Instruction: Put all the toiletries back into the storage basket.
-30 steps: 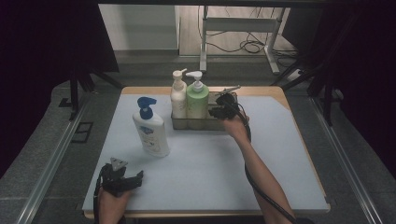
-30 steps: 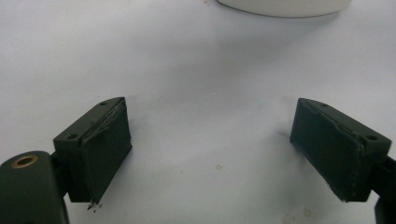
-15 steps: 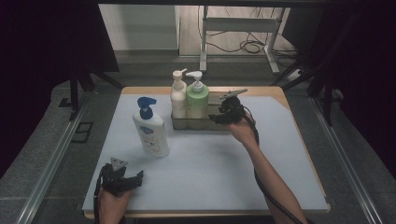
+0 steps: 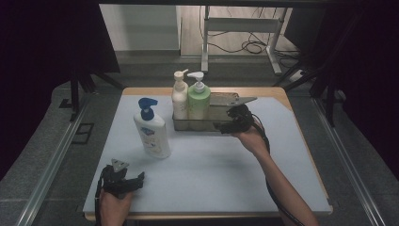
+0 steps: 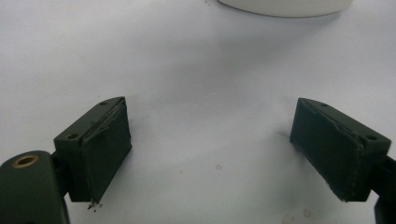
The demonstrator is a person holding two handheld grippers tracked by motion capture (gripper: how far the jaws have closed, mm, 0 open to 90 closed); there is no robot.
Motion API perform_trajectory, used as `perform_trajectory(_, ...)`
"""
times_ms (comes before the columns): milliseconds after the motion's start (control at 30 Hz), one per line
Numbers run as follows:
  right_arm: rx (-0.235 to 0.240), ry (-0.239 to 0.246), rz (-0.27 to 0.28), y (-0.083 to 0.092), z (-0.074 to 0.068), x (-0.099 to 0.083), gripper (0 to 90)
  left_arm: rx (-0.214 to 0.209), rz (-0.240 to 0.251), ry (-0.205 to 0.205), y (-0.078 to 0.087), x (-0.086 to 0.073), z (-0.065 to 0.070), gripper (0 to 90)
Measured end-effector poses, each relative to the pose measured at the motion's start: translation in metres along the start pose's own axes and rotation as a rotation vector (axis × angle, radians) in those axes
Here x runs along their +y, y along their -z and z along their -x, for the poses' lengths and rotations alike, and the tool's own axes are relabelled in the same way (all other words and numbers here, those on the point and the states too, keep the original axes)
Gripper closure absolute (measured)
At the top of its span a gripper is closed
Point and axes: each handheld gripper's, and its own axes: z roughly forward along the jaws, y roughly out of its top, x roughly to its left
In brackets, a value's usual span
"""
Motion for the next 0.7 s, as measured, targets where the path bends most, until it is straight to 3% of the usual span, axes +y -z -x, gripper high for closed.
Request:
perform_trajectory(400, 0.013, 0.065, -0.001, 0.025, -0.016, -0.012, 13.3, -0.002, 0.002, 0.003, 0.0, 0.0, 0.0, 11.8)
perform_trajectory(700, 0.018, 0.081, -0.002, 0.04, -0.026, -0.03, 12.8, -0.002, 0.002, 0.002, 0.0, 0.0, 0.0, 11.9)
